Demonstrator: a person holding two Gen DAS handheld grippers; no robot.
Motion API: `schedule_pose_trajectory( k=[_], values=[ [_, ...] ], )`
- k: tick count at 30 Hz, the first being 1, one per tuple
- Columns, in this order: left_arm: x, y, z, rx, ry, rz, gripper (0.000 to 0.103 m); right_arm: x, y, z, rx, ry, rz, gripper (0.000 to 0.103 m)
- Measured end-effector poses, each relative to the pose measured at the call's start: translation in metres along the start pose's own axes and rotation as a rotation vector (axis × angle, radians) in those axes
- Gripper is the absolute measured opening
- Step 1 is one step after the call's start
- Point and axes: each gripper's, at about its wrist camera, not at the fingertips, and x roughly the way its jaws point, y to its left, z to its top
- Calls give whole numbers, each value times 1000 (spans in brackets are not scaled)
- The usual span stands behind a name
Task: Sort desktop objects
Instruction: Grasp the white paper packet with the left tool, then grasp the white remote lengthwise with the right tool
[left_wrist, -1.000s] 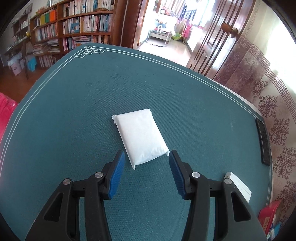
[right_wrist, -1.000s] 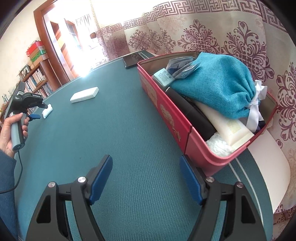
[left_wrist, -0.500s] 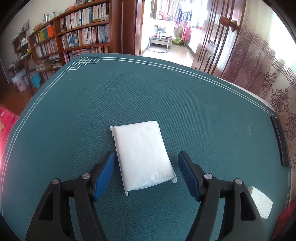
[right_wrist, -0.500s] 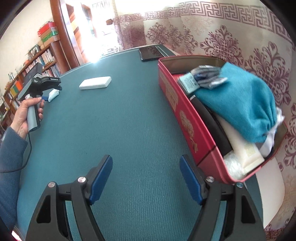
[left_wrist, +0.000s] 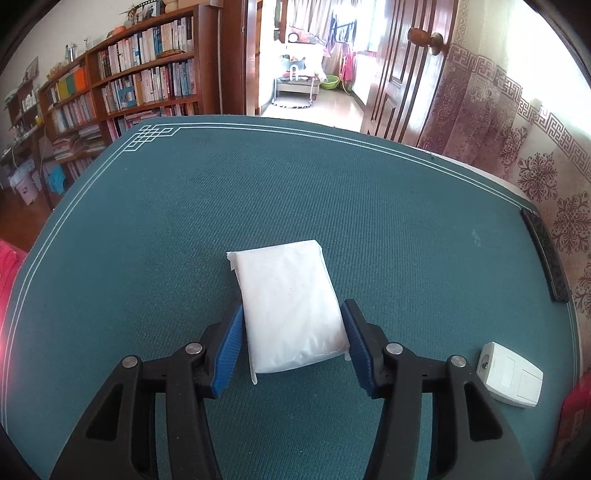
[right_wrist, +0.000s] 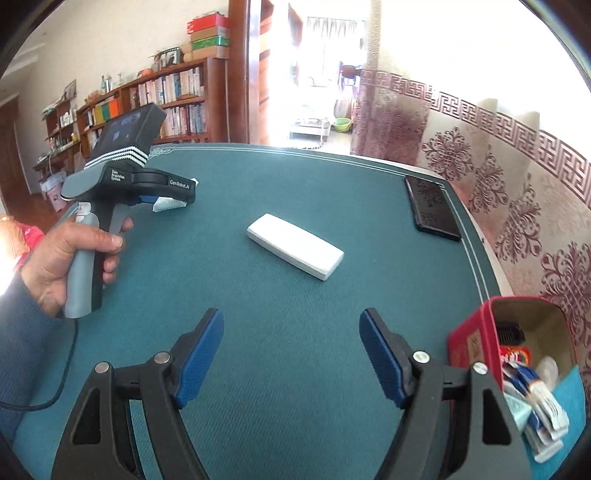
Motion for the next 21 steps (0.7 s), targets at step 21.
schedule_pose_trajectory(
  k=[21],
  values=[
    [-12,-5,-2,-28,4,-86,56,96,12,39,-101,61,-90,80]
  ],
)
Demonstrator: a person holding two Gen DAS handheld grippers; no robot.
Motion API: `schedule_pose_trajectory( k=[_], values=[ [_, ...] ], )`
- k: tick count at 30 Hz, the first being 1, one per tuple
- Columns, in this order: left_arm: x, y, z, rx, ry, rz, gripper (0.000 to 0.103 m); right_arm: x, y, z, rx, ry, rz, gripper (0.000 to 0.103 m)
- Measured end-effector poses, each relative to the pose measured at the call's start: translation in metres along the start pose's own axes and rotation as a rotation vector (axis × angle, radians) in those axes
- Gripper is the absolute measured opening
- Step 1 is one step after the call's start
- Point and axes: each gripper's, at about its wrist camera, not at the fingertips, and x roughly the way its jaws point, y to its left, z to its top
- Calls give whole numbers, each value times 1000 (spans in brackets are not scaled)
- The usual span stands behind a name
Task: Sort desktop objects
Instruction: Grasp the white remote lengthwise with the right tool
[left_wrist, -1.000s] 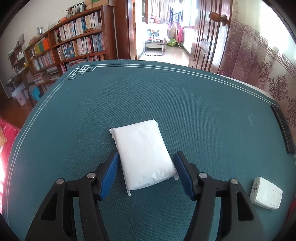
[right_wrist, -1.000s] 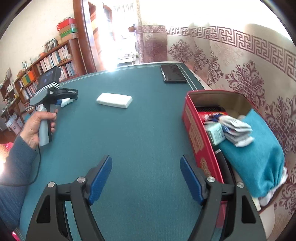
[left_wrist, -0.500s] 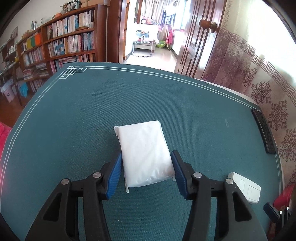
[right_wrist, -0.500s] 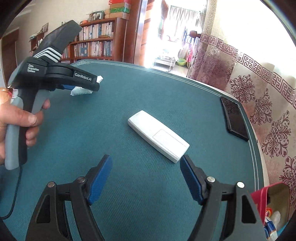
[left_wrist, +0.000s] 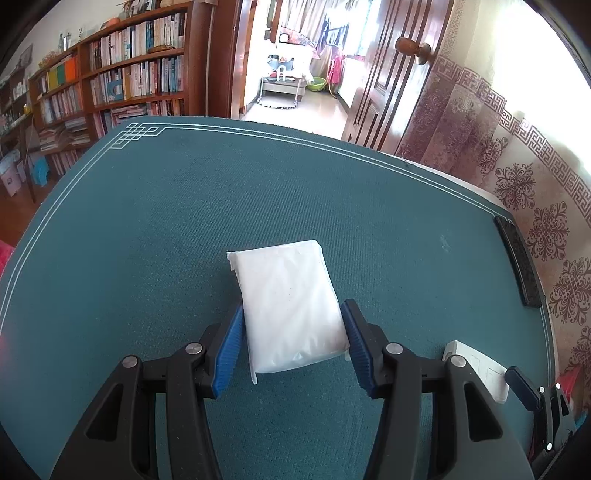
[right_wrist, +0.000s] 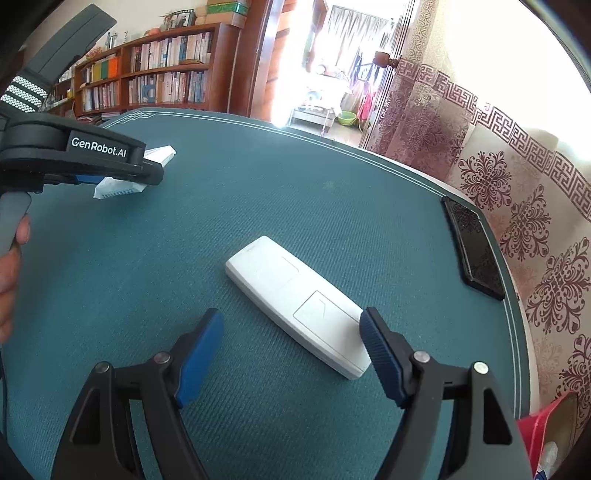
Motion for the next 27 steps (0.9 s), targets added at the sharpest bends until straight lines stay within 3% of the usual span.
schedule_pose_trajectory(
  k=[4,10,12,14,16,19,27],
  values=[
    [-1,-3,-1,12,2,-4,56,10,-9,9,7,27,-10,80],
    [-1,-12,-4,33,7,-19,56,25,-34,14,134,94,99,80],
    [-2,-14,-4,40,6,-24,56,23,-31,14,114,88,91,80],
    [-2,-14,-4,39,7,-30,56,20,-30,12,118,91,103,76],
    [-2,-13,-5,35,9,-34,56,16,-28,12,115,91,121,57],
    [-3,-13,-6,34,11,-38,56,9,-21,9,94,99,125,44],
    [-12,-27,-8,66,-4,-65,56,-12,-19,-13,167,111,128,43]
  ],
)
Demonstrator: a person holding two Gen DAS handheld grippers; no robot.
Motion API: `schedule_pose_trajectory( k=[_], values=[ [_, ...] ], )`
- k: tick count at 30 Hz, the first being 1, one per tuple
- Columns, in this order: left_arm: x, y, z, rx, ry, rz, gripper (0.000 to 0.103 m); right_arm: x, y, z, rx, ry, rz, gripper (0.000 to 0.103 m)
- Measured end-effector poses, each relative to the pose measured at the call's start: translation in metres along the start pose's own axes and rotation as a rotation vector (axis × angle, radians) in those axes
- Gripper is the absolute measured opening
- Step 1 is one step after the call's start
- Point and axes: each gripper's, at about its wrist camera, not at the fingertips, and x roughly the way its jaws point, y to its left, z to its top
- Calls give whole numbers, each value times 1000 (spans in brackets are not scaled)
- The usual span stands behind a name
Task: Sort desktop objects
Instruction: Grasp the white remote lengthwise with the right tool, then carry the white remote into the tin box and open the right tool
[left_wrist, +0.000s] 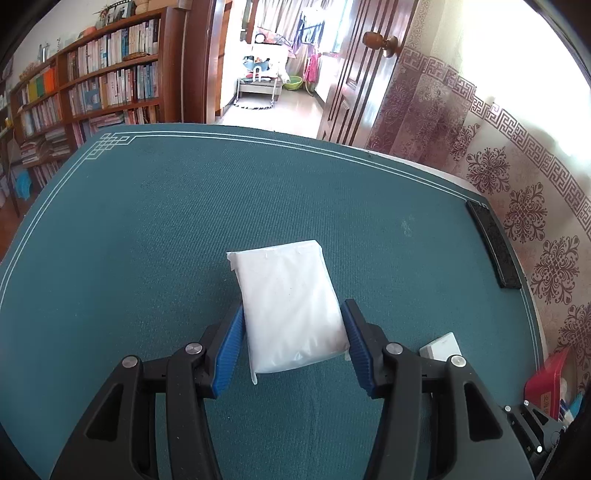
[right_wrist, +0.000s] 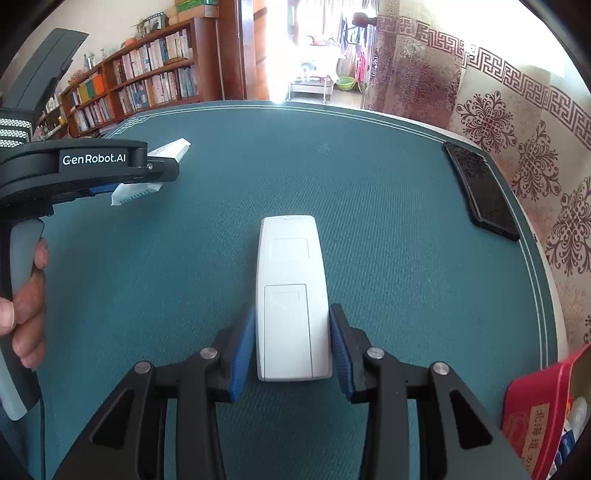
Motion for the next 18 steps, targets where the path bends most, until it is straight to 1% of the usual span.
schedule_pose_trajectory(
  k=[4,11,13,18],
  values=[
    [-5,-13,-2,32,-7,-15,56,-19,-7,-11,64,-21,5,43],
    [-14,-38,-12,89,2,-76,56,-66,-26,-33,154,-85,-26,43],
    [-18,-47,-15,115,-3,-88,56,-81,-35,-40,184,-107,-49,43],
    [-28,-71,-26,179,-2,-126,56,-115,-66,-57,254,-146,-147,43]
  ],
)
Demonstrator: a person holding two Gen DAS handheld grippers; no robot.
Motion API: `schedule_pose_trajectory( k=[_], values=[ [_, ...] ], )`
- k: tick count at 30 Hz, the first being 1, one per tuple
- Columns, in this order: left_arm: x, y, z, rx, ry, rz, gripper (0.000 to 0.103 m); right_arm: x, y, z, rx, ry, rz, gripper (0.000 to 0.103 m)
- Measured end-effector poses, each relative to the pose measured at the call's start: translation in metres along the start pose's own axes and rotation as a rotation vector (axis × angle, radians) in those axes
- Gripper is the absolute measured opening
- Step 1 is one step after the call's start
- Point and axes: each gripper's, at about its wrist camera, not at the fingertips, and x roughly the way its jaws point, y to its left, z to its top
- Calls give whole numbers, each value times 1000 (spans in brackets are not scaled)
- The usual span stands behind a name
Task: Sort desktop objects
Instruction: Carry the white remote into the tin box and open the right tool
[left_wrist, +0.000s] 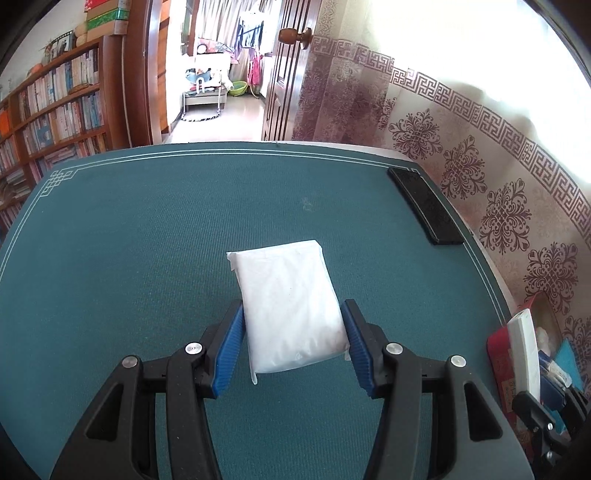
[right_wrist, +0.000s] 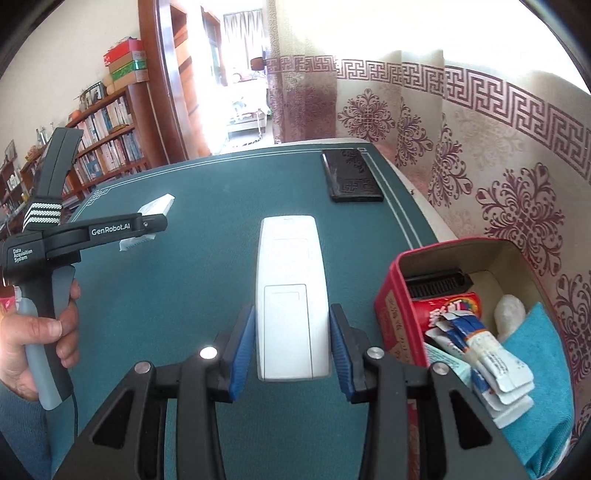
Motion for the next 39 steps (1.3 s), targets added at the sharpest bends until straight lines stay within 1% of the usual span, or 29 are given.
schedule_pose_trajectory(
  k=[6,11,17,24,27,39],
  values=[
    [-10,-31,-8,86,-11,-21,56,-27,-37,-4,52,-38,-138,43],
    [-17,-48,-14,131,-20,-38,56,-45,-53,-10,61,-84,-251,43],
    [-23,-67,-22,172,-20,-72,56,-51,-66,-15,63,-103,-313,43],
    [-32,-80,-26,180,-12,-120,56,-42,-83,-19,77,-65,-327,43],
    [-36,-87,-28,188,-8,-132,56,-34,-90,-21,85,-41,-310,43],
    [-44,-136,-35,251,22,-196,56,-29,-98,-20,111,-53,-254,44]
  ],
)
